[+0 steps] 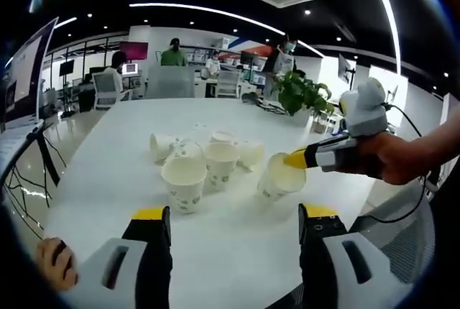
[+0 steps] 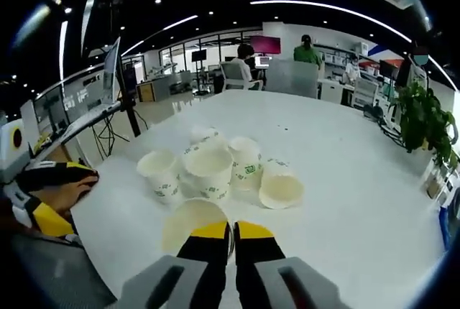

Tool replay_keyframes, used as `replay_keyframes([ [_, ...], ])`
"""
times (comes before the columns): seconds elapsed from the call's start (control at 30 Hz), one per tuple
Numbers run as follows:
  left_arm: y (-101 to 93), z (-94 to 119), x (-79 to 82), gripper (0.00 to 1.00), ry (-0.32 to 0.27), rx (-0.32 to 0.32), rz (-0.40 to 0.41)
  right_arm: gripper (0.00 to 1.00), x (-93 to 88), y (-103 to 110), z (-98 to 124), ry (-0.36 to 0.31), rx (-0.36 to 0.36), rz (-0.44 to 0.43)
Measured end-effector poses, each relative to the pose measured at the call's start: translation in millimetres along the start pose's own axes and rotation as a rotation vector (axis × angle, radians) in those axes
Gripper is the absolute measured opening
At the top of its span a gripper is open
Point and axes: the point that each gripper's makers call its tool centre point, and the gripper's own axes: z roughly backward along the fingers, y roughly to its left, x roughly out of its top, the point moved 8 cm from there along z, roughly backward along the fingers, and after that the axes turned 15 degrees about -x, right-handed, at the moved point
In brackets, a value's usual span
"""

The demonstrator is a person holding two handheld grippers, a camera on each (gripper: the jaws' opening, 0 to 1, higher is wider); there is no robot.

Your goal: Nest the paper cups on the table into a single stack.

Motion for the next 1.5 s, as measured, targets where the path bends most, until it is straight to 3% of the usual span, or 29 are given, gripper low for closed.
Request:
replay_keyframes([
  [0.6, 1.7, 0.5, -0.3, 0.7, -0.003, 0.001, 0.004, 0.0, 7.3, 22.8, -17.3, 0.044, 0.066, -0.002],
  [1.5, 0.1, 0.1, 0.6, 0.7, 0.007, 0.004, 0.008, 0.07, 3.4, 10.8, -29.6, 0.075, 0.053, -0.004],
])
